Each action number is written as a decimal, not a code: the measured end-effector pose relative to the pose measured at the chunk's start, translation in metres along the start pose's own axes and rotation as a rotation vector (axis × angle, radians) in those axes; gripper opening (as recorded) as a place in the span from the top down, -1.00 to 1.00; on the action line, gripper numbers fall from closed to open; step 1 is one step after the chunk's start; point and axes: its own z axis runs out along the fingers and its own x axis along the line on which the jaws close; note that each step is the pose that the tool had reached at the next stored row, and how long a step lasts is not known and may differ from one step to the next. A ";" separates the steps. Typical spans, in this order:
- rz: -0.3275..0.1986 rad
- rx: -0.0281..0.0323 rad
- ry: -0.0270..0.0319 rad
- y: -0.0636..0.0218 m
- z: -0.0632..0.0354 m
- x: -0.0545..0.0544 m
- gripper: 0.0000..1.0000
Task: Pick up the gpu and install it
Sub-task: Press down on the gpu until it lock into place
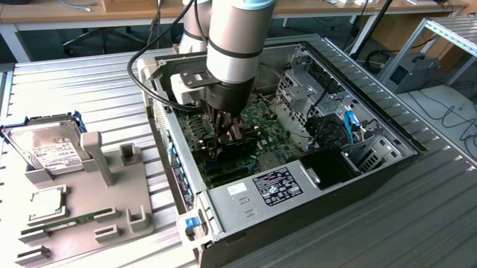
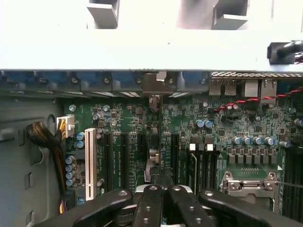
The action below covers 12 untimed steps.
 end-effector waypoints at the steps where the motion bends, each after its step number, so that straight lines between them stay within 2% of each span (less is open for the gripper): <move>1: 0.000 0.0000 -0.0001 0.0001 0.0006 0.000 0.79; 6: 0.000 0.0003 -0.0001 0.0001 0.0006 0.000 0.79; 8: 0.000 0.0015 -0.0018 -0.0001 -0.0020 0.000 0.79; 10: 0.000 0.0001 0.0009 -0.0015 -0.0075 0.000 0.79; 12: 0.000 -0.0001 0.0005 -0.0049 -0.0088 0.000 0.79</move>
